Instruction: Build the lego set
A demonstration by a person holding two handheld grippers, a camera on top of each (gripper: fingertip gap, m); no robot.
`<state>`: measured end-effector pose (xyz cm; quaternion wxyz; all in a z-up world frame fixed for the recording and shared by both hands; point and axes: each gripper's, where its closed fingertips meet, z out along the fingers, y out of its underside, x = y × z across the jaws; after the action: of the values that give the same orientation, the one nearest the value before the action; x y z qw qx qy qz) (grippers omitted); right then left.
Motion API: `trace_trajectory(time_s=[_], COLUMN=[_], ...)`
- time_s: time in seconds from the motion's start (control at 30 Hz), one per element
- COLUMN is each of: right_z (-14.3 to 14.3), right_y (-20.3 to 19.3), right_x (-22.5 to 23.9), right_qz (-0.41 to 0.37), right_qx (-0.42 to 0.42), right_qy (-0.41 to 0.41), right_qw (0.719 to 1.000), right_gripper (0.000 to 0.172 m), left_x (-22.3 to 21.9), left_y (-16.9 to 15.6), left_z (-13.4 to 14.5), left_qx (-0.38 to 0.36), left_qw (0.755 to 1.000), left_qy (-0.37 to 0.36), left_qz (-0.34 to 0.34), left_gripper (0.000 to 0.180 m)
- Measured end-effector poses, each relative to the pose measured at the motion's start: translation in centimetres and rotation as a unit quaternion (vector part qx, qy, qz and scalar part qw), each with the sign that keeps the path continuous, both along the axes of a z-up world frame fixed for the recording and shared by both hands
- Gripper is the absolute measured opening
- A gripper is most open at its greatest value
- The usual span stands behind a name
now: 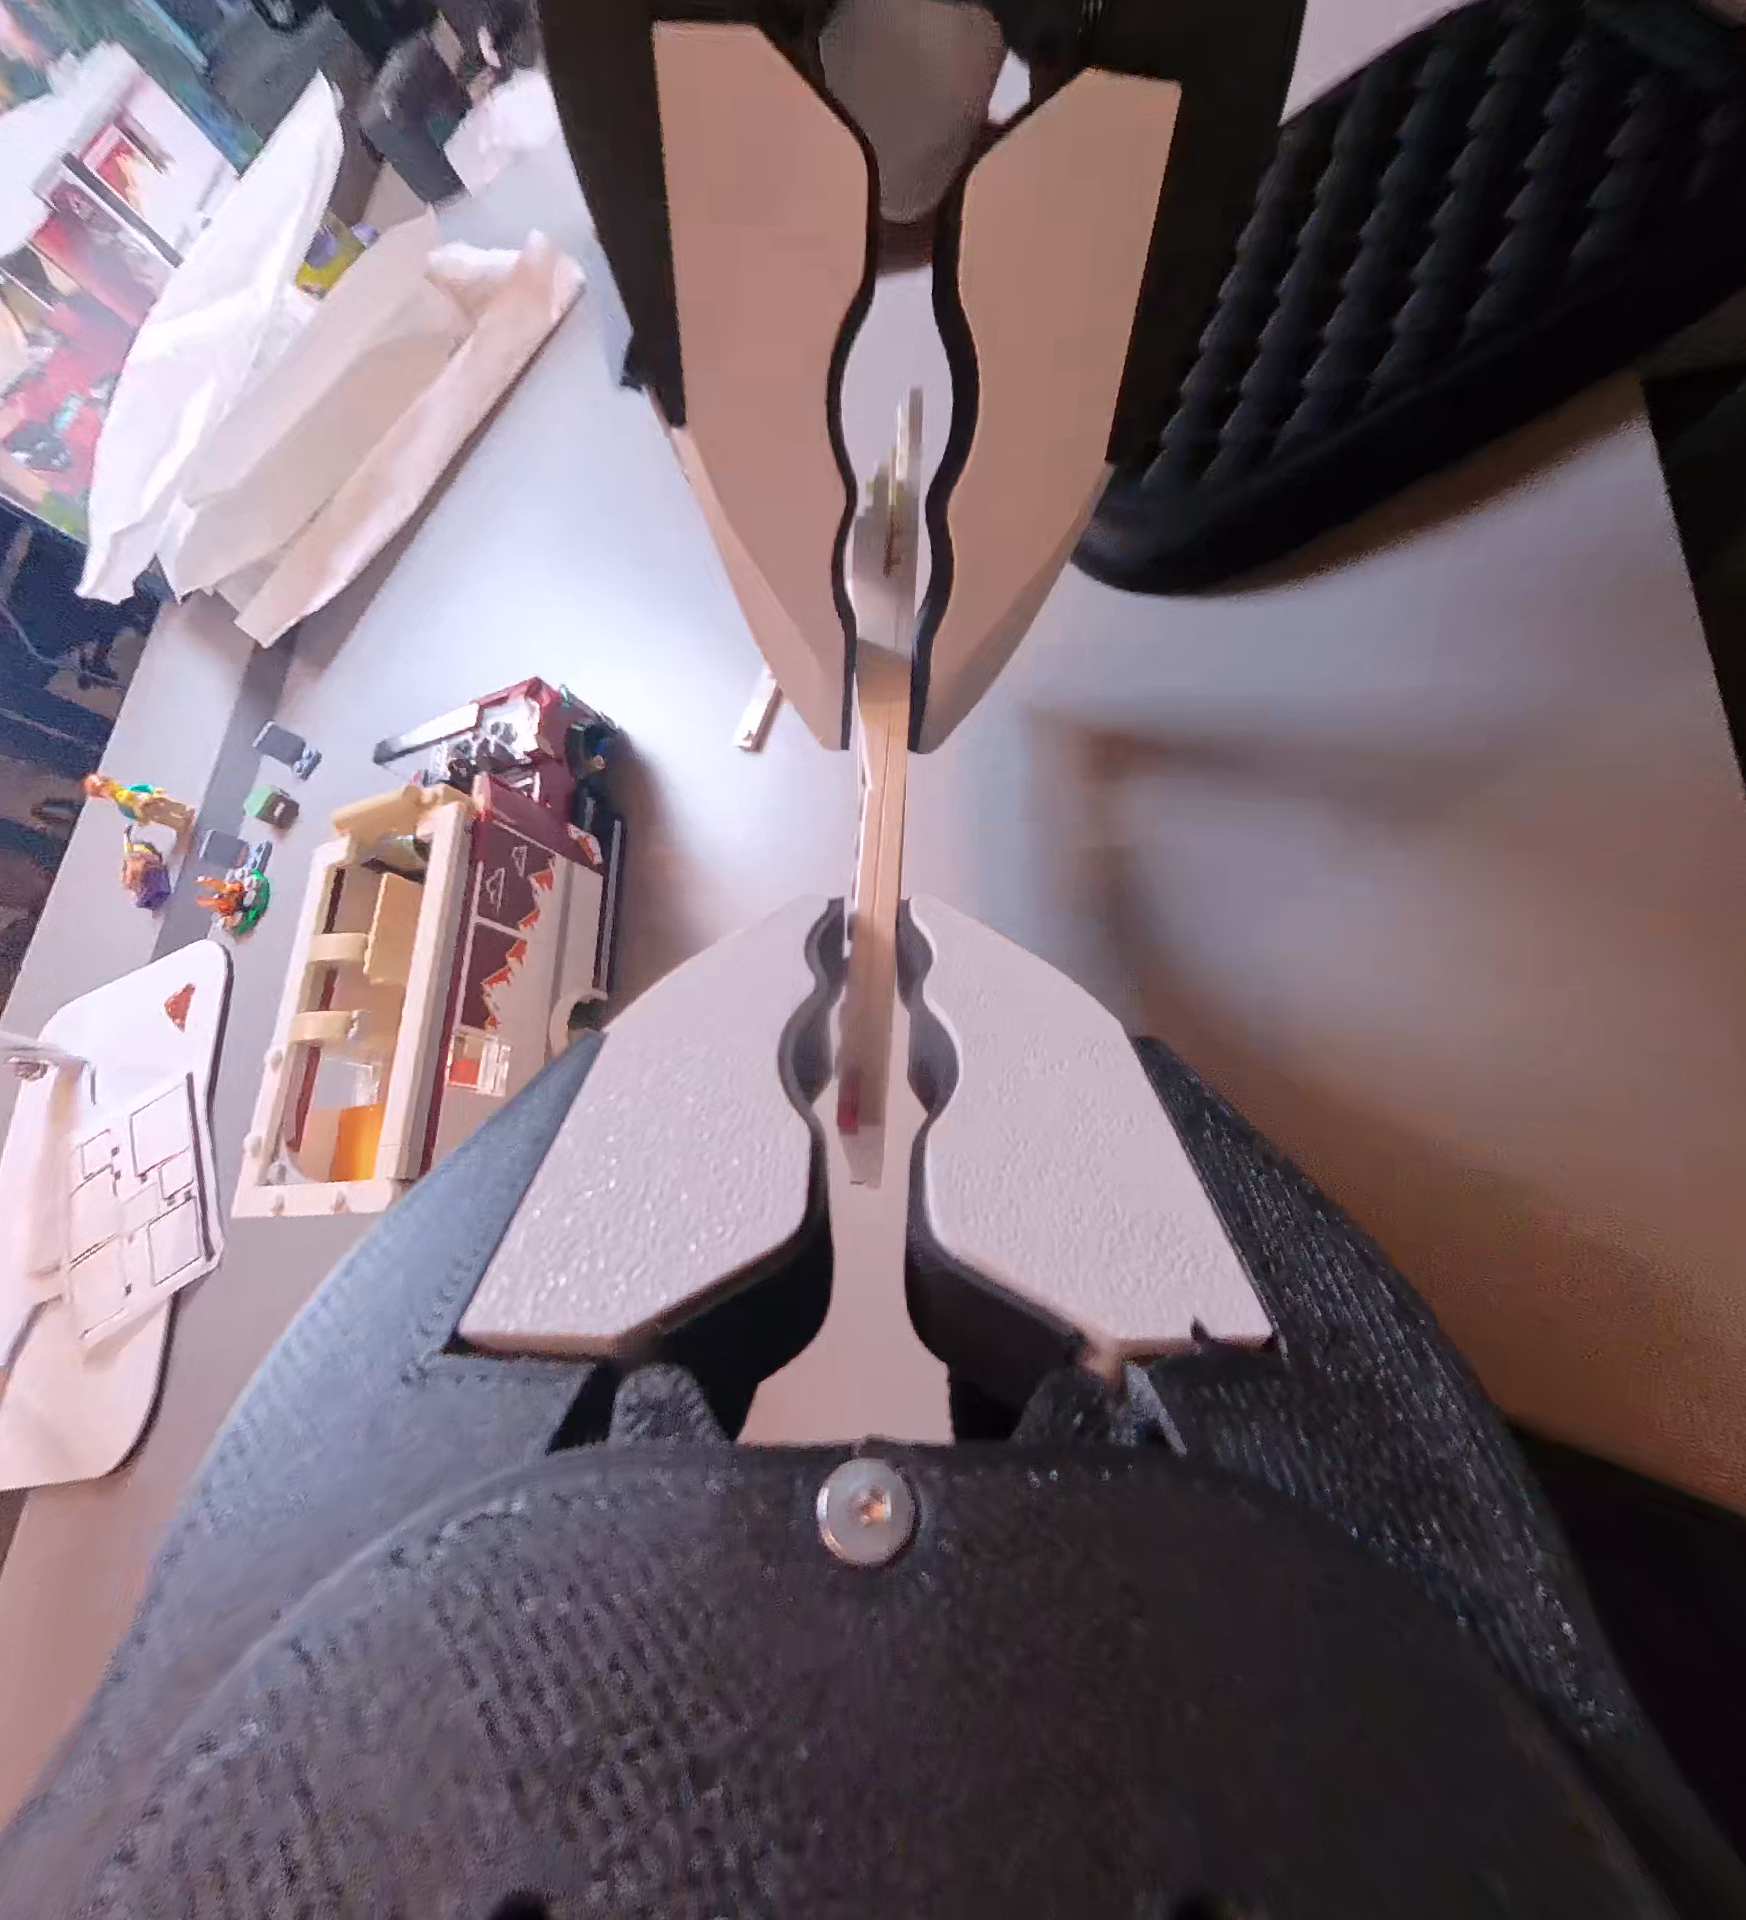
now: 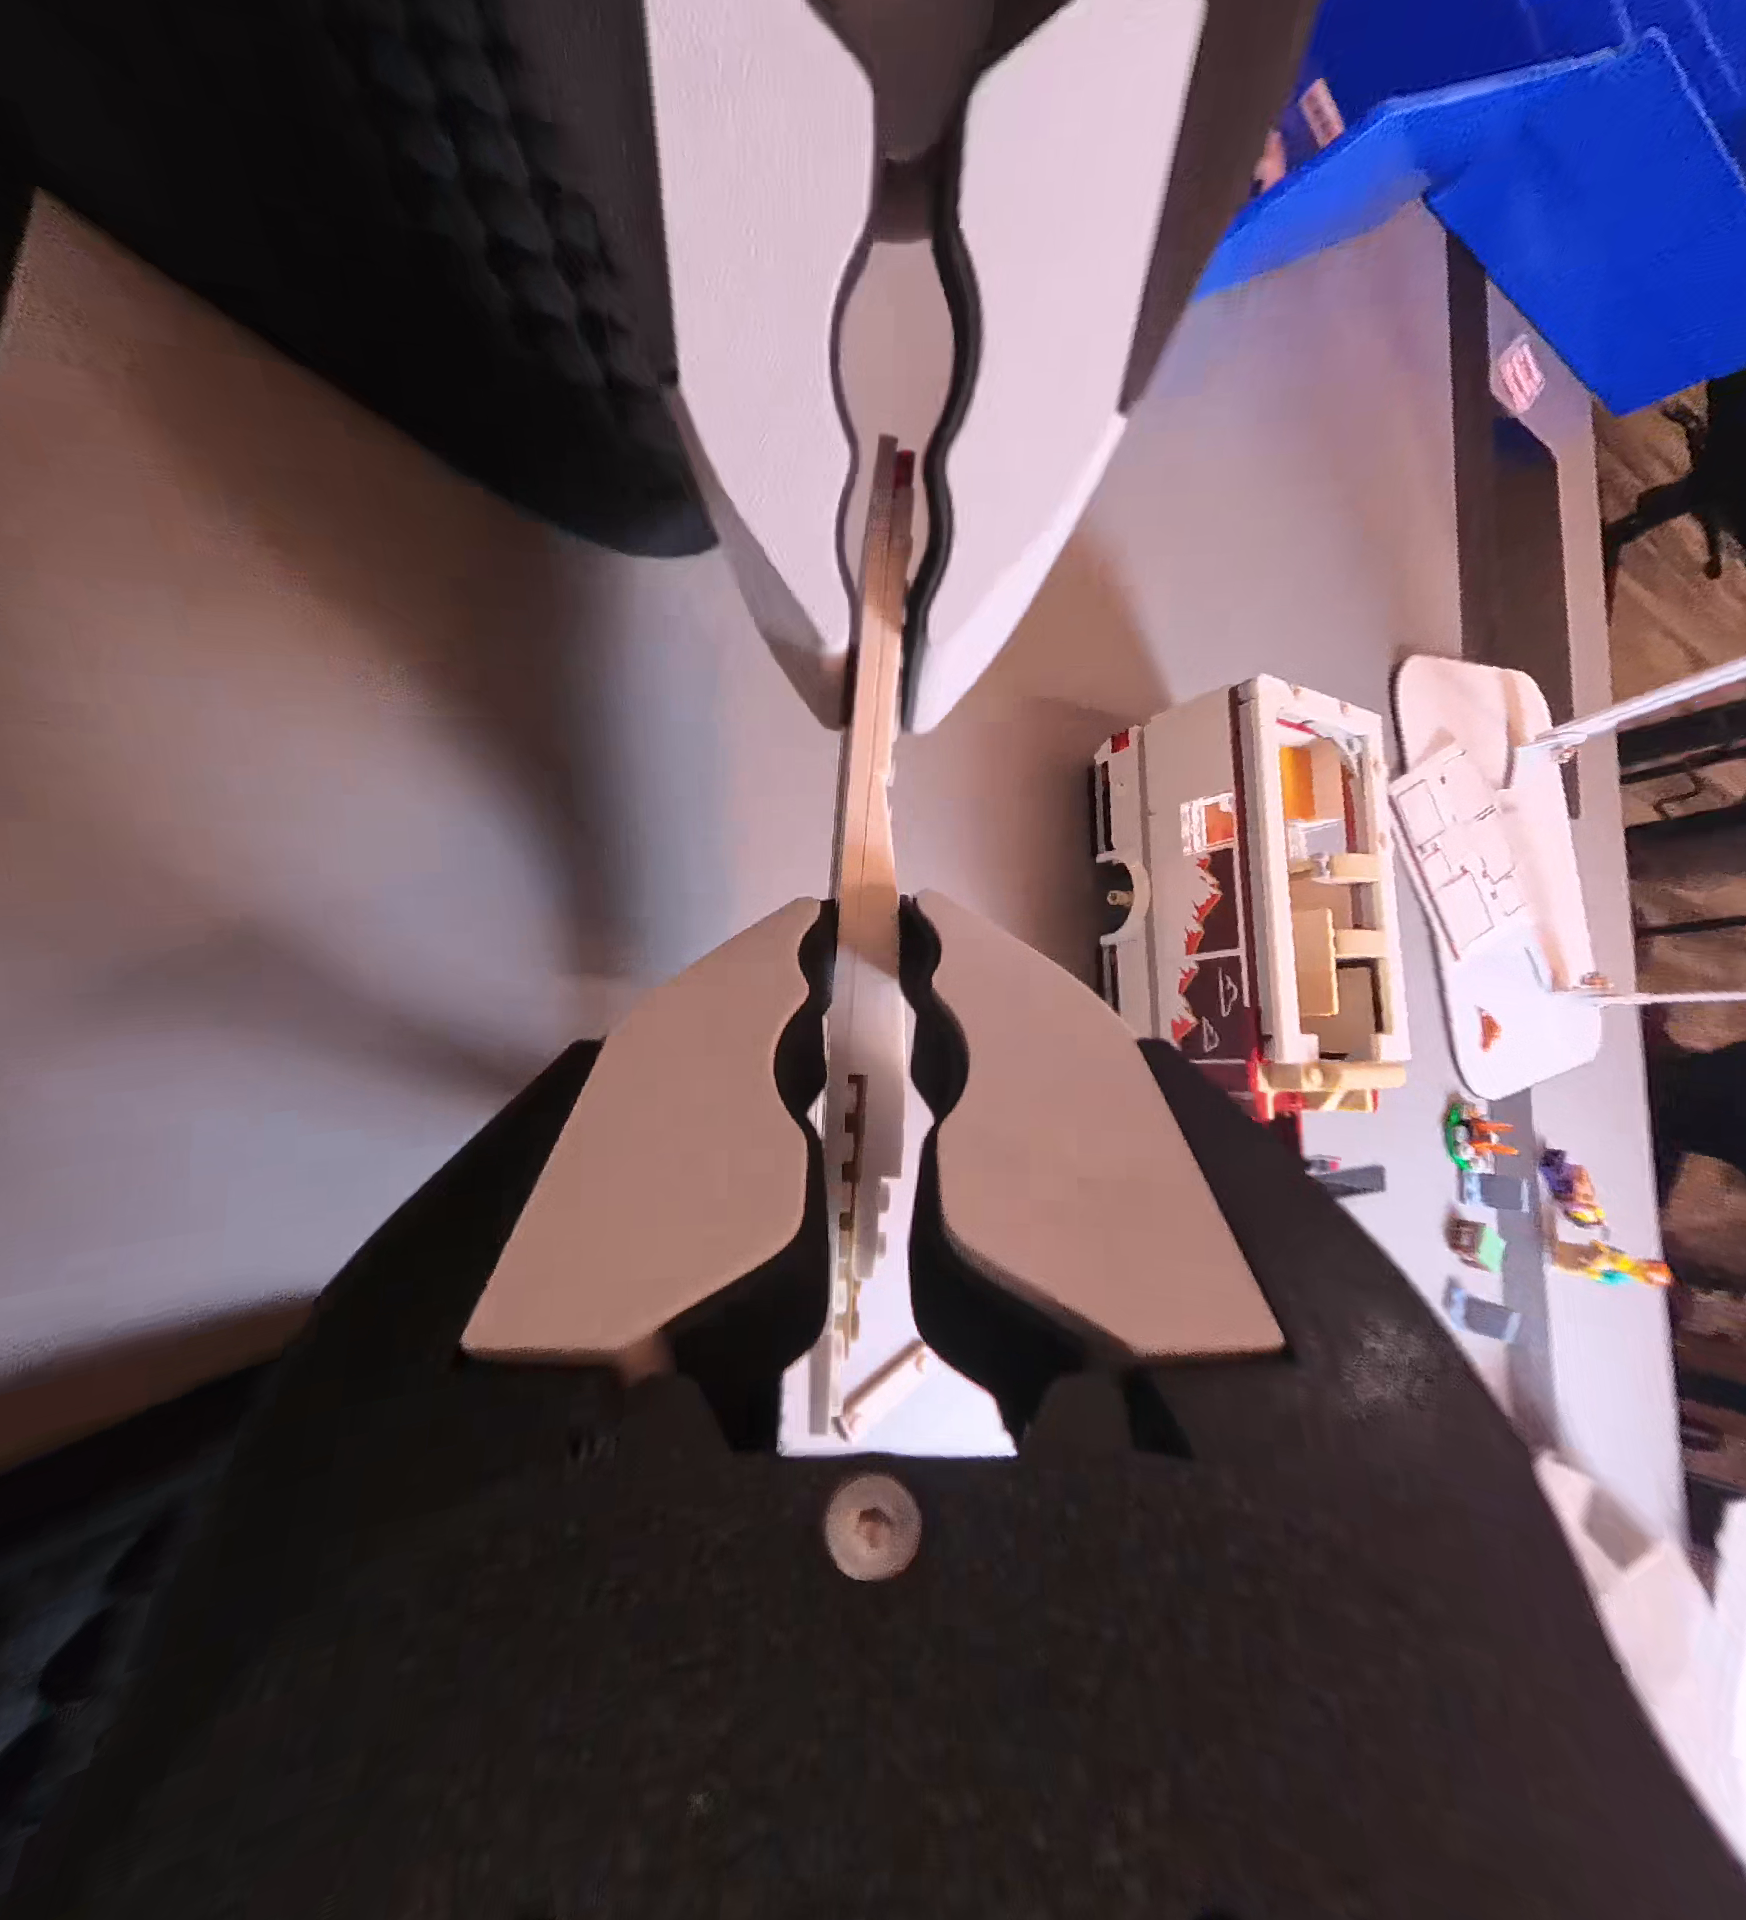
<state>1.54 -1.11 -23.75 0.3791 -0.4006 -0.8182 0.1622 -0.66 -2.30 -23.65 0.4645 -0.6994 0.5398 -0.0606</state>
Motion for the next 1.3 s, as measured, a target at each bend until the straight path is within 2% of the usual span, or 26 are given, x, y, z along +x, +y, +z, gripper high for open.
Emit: trace_trajectory(time_s=[0.07,0.17,0.2,0.27,0.67,0.8,0.87,1.13,1.2,1.27,1.3], right_z=[0.1,0.8,1.1,1.2,-0.5,0.3,0.3,-0.3,0.1,0.1,-0.1], right_y=[0.0,-0.2,-0.7,-0.8,-0.9,-0.6,-0.8,-1.0,-0.7,0.1,0.2], right_x=[-0.1,-0.7,-0.8,-1.0,-1.0,-1.0,-1.0,-1.1,-1.1,-0.5,-0.2], right_qz=[-0.006,0.002,0.014,0.018,0.010,0.007,0.014,-0.003,-0.014,-0.023,-0.022], right_qx=[-0.007,0.026,0.028,0.049,0.043,0.065,0.068,0.011,0.006,0.028,0.026], right_qy=[0.008,0.023,0.027,0.033,0.022,0.046,0.049,0.050,0.069,0.063,0.060], right_qw=[1.000,0.999,0.999,0.998,0.999,0.997,0.996,0.999,0.998,0.997,0.998], right_gripper=[0.014,0.023,0.022,0.009,0.008,0.013,0.008,0.007,0.008,0.026,0.025], left_x=[0.0,0.0,0.1,0.3,0.2,0.0,0.0,0.0,-0.1,-0.2,-0.2], left_y=[-0.3,-0.2,-0.2,-0.2,-0.4,-0.1,-0.1,-0.3,-0.1,-0.2,-0.3], left_z=[0.2,0.4,0.5,0.9,-0.5,-0.1,-0.1,-0.7,-0.5,-0.1,0.0], left_qx=[-0.004,0.007,0.003,0.004,-0.012,-0.024,-0.025,-0.025,-0.028,-0.022,-0.018], left_qw=[1.000,1.000,1.000,1.000,0.999,1.000,1.000,0.999,1.000,1.000,1.000], left_qy=[-0.006,0.009,0.004,0.001,0.029,0.015,0.018,0.022,0.004,-0.006,-0.009], left_qz=[-0.004,-0.001,-0.001,-0.005,-0.004,0.001,0.000,-0.002,0.002,0.002,0.000], left_gripper=[0.009,0.009,0.009,0.009,0.009,0.009,0.009,0.009,0.009,0.009,0.009])
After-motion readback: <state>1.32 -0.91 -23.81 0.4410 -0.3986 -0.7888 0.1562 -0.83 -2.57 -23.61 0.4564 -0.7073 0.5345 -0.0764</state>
